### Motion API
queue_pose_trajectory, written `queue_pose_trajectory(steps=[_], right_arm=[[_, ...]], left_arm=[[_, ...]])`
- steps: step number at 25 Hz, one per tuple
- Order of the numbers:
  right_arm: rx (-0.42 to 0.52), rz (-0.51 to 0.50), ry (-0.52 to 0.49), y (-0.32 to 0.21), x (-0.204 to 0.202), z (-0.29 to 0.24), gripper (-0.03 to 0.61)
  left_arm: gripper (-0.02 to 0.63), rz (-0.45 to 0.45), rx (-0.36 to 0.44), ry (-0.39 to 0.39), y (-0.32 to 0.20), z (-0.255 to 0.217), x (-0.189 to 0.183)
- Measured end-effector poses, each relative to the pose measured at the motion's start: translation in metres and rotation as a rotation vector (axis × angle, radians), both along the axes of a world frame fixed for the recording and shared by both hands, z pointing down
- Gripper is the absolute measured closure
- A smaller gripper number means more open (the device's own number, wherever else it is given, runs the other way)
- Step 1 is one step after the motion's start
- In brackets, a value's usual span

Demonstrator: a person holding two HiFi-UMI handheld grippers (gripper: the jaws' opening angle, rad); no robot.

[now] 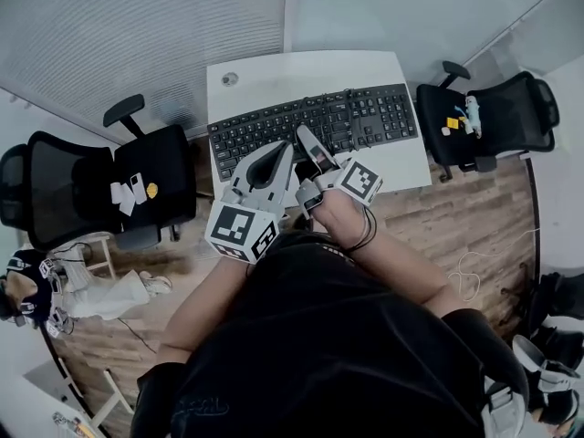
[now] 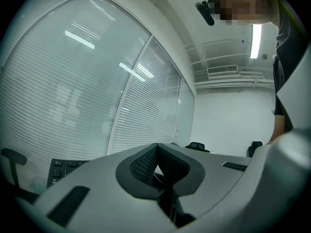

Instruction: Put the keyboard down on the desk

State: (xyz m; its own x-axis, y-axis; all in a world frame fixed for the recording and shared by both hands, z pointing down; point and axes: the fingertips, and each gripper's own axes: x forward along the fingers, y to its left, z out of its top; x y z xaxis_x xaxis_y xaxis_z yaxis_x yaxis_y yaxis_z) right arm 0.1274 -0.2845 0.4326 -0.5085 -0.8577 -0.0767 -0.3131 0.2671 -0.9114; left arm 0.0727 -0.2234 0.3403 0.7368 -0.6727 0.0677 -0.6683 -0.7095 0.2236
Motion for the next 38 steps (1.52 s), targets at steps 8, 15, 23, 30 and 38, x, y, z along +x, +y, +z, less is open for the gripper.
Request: queue_pose_trajectory(steps=[8,15,23,30,38], right_arm=[[-0.010,-0.031,-0.060,-0.005,0.016,0.007,0.491],[-0.016,-0.029,-0.030,-0.011,0.028,0.014,0.491],[-0.069,-0.022,-0.071,-0.025,0.022,0.035,0.489],[-0.053,-0.013,-0.043,-0.046,0.026,0.041,0.491],[-0.089,0.017,-0.042,-0.063,0.035,0.063,0.489]], left_arm=[[0.598,-0.025,-0.031,-0.047,-0.007,0.014,0.024],[0.598,-0.034,-0.076,-0.048,-0.013,0.024,0.028],[0.598,-0.046,-0.110,-0.050,-0.025,0.040,0.020],[0.598,-0.047,-0.131,-0.034,-0.053,0.047,0.015],[0.598,-0.030,-0.162,-0.032,-0.076,0.058,0.017]])
